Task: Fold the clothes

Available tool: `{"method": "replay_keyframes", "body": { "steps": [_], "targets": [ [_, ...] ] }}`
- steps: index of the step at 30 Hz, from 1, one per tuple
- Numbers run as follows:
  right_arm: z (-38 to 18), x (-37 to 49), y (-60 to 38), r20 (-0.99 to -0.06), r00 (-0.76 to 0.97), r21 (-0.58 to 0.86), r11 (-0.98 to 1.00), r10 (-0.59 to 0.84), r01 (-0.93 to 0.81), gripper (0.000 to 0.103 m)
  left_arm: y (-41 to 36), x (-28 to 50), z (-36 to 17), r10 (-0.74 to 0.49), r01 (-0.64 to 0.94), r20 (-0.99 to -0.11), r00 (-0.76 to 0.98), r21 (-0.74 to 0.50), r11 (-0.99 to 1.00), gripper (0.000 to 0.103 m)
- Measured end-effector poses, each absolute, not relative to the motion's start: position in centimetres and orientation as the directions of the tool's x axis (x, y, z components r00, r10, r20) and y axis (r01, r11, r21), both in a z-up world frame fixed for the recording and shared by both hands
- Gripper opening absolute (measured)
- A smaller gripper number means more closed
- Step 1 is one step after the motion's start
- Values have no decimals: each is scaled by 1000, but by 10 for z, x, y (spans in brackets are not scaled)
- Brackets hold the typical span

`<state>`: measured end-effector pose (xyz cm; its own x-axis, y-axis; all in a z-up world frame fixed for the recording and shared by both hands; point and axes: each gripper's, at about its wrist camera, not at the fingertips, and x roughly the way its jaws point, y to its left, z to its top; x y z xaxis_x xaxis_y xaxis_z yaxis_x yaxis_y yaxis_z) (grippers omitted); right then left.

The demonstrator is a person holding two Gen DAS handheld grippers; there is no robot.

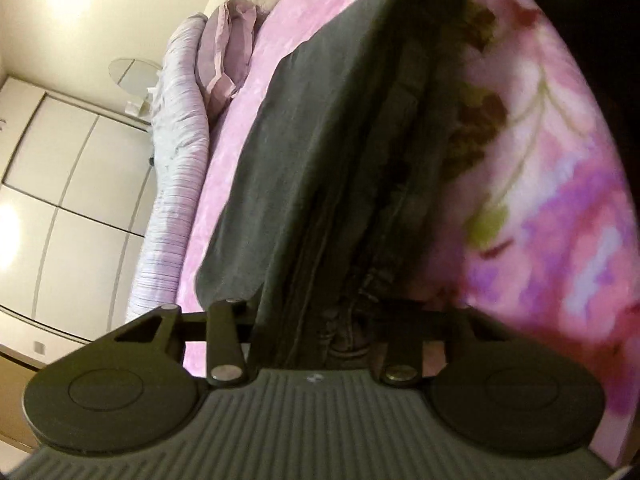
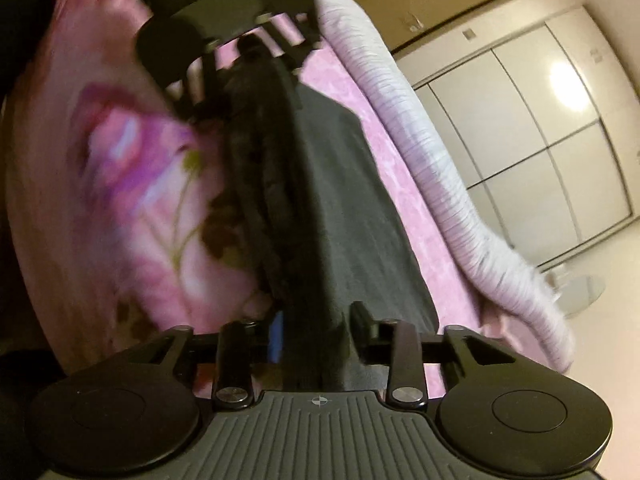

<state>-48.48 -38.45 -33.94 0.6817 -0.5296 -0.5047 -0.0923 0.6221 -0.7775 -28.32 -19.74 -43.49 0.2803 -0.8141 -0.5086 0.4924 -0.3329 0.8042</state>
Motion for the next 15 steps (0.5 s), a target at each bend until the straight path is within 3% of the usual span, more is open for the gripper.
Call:
{"method": "replay_keyframes", "body": {
  "steps": [1,3,6,9,10,15],
  "targets": [
    [-346,-484,-381,-498,680,-791,603,-538,-102,47,-199,-282,-433,-809,508,-519,275,793,-336,37],
    [-361,-479,-377,-473,682,-827,549,-558,-125,54,-202,-279,-428,-803,534,-535,263,774,-341,36],
    [-370,-469,-390,-438,673,-857,504,-596,-111,54,-203,-275,-425,-797,547,-549,253,760,-350,37],
    [-364,-460,-408,-447,634,-849,524,-631,-77,44,-203,-275,-430,-800,527,-540,260,774,-351,38],
    [-361,-459,-411,-463,631,-837,541,-623,-81,32,-204,-276,-432,-802,518,-535,266,781,-350,39],
    [-355,-459,-411,-492,622,-826,552,-609,-114,25,-208,-276,-437,-800,477,-528,284,802,-359,39]
  ]
}}
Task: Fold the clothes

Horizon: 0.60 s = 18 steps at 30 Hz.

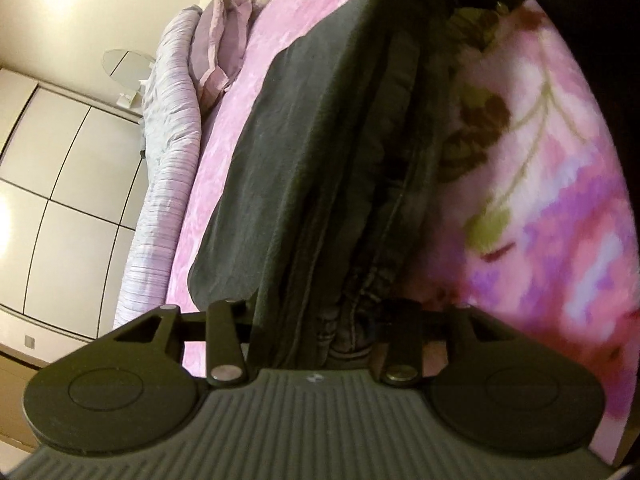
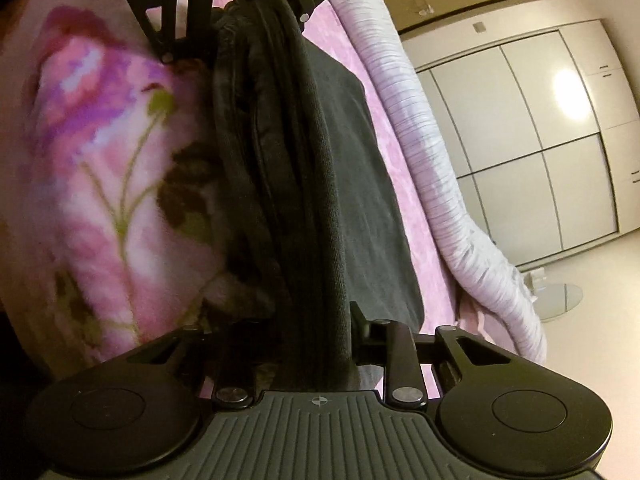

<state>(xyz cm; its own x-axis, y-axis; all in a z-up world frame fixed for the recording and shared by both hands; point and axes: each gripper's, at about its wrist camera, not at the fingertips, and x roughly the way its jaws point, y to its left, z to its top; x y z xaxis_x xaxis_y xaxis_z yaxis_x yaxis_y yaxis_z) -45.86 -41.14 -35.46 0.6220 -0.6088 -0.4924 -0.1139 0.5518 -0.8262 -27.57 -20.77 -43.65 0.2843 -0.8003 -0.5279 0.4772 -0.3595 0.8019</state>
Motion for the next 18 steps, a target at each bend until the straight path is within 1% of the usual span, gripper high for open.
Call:
{"method": "replay_keyframes", "body": {
  "steps": [6,12,18],
  "targets": [
    [-339,-459,-414,-492,643,-826,547,-587,-132,22,-203,-267,-420,-783,493,-562,264,777,-392,34],
    [-312,-462,-426,-493,697,-802,582,-520,-134,21,-201,-255,-398,-772,513,-595,225,746,-426,31],
    [-279,-467,-435,-546,714,-730,668,-439,-148,20,-208,-251,-365,-741,495,-643,192,716,-493,29]
  ]
}}
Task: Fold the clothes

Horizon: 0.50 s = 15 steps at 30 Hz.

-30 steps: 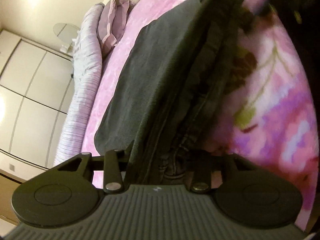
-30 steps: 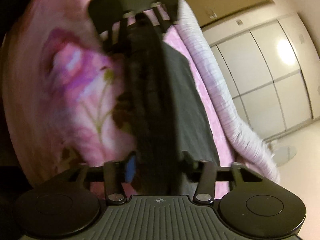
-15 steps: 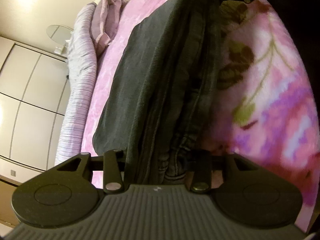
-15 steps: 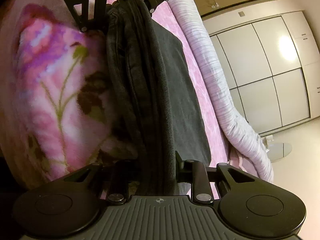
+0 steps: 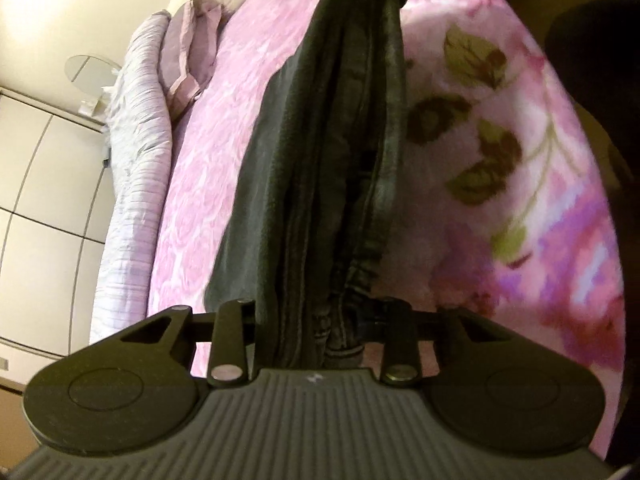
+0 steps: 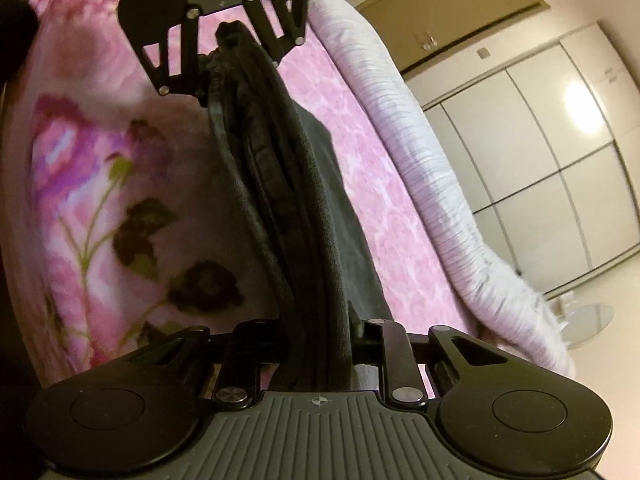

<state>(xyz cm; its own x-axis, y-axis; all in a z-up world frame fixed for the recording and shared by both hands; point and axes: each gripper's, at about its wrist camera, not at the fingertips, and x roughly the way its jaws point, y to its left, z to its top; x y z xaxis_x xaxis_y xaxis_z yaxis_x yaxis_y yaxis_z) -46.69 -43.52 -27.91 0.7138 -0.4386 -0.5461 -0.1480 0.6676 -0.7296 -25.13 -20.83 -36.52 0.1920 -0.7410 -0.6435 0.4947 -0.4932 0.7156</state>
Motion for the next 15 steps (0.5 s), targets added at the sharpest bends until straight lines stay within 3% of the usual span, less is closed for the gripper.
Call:
{"method": "replay_keyframes", "body": {
  "steps": [8,15],
  "targets": [
    [-167,-462,-472,-651,657,-615,772,-379,-164,19,-224,-265,-253,-640,513,-744,194,632,-580,27],
    [-43,-540,-510,-716,596,-555,815,-364,-169,19,-247,-340,-142,-601,516,-789,128,571,-639,27]
  ]
}}
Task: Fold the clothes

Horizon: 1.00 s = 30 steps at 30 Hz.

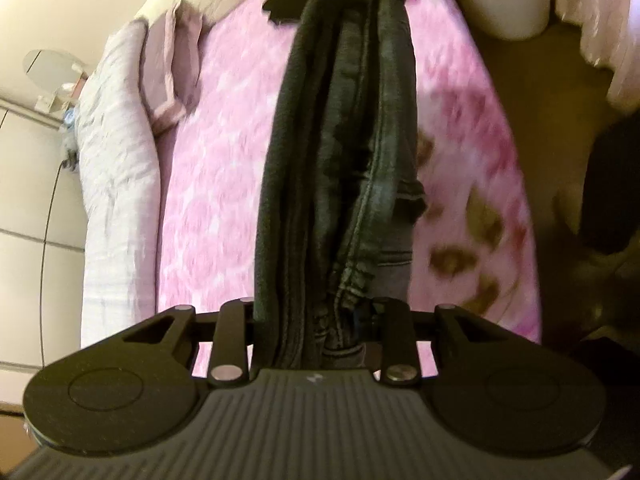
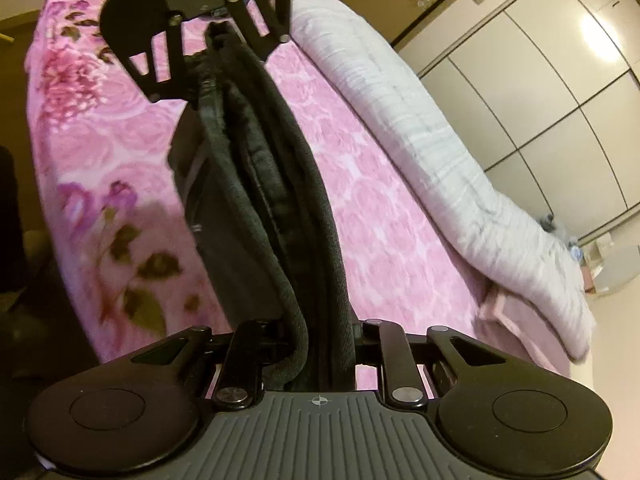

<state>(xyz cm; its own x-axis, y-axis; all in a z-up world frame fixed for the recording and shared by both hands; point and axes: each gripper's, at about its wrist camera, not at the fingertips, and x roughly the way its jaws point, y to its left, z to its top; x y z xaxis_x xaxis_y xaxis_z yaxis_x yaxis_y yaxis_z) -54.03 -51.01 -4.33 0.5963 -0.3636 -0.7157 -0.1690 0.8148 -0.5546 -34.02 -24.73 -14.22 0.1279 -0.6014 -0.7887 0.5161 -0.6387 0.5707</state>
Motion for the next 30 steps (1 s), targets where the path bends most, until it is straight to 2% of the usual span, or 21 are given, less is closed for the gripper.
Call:
{"method": "replay_keyframes", "body": {
  "steps": [4,12,22,30],
  "targets": [
    [-4,-590,-538,-714,566,-560,822,-412,-109,19,-273,-394,-106,-622,491,-779,82,574,-655,27],
    [33,-657,-595,-697,469,-606,795,-542,18,19,-335,-458,-88,-654,398,-756,-23,594,-700,27],
    [45,-721,-669,-697,288,-638,751,-657,170,19,-432,-526,-95,-643,213,-737,-207,607,-765,28],
    [35,-776,-819,-665,321,-667,730,-675,153,19,-555,-569,-128,-698,215,-700,-150,666,-714,28]
  ]
}}
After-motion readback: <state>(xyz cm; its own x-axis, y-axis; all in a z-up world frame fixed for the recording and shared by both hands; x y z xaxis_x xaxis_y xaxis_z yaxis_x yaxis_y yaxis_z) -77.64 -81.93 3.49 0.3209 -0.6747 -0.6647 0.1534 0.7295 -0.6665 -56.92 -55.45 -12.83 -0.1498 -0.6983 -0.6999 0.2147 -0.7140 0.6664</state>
